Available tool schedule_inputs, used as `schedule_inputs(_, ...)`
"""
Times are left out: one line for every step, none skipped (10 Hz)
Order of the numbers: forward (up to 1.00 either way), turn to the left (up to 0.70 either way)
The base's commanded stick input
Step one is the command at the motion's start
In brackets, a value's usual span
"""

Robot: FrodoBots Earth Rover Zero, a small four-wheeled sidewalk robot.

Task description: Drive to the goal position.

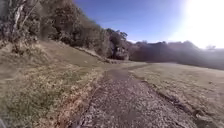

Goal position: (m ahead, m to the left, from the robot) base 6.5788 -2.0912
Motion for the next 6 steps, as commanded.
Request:
schedule_inputs(0.6, -0.15)
schedule_inputs(0.6, -0.15)
schedule_inputs(0.6, -0.15)
schedule_inputs(0.6, -0.15)
schedule_inputs(0.6, -0.15)
schedule_inputs(0.6, -0.15)
